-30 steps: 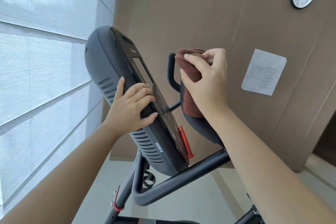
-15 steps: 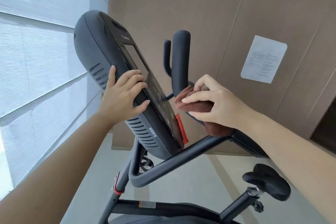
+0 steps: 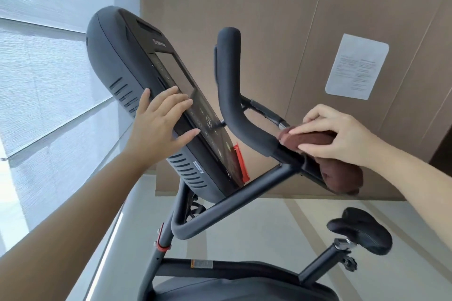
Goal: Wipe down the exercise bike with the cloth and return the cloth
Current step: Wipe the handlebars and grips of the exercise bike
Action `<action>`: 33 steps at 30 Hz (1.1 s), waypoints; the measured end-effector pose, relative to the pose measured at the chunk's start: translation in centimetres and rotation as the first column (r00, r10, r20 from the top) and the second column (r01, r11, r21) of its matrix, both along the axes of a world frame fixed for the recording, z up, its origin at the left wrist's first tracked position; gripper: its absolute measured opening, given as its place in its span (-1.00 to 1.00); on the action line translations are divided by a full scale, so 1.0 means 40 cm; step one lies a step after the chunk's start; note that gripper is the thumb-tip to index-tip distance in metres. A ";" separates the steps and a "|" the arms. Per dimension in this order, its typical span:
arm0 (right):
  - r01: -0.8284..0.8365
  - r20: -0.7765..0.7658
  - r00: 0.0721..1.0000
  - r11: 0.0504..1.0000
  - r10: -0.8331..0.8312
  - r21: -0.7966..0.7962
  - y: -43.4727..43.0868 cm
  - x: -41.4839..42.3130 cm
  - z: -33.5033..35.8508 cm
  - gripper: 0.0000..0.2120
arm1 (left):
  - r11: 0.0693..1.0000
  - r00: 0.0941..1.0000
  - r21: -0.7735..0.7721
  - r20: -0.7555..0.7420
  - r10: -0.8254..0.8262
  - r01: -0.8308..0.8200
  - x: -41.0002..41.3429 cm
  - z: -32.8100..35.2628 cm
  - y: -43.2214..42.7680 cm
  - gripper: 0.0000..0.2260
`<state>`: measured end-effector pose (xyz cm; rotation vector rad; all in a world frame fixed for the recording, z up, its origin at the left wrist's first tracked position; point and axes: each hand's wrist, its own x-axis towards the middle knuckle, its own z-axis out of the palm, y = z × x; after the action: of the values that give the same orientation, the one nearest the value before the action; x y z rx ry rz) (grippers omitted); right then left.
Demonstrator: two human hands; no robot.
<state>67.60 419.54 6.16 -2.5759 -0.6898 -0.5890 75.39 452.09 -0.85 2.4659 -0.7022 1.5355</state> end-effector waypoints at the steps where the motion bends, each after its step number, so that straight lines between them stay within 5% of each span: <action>1: -0.002 0.020 1.000 0.998 0.001 0.066 0.013 0.015 0.010 -0.59 | 0.999 1.000 -0.025 0.010 -0.027 0.027 -0.013 0.001 -0.019 -0.49; 5: -0.086 -0.089 0.992 0.992 0.094 0.092 0.090 0.077 -0.001 -0.65 | 0.980 0.979 -0.078 0.105 -0.175 0.183 -0.055 0.014 -0.128 -0.45; 9: -0.103 -0.174 0.979 0.994 0.109 0.048 0.037 0.086 -0.023 -0.60 | 0.969 0.966 0.051 0.091 -0.244 0.240 -0.057 0.007 -0.218 -0.47; 19: -0.201 -0.165 0.966 0.980 0.201 0.017 -0.143 0.063 -0.040 -0.61 | 0.970 0.980 0.155 0.033 -0.197 0.189 -0.052 -0.027 -0.323 -0.50; 33: -0.407 -0.082 0.908 0.911 0.411 0.068 -0.174 0.094 -0.098 -0.61 | 0.999 0.993 -0.022 -0.119 0.024 -0.027 -0.118 -0.031 -0.435 -0.39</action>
<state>71.38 412.58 2.23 -2.2943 -1.1276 -0.3386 70.67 434.70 -2.07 2.5335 -0.6317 1.3826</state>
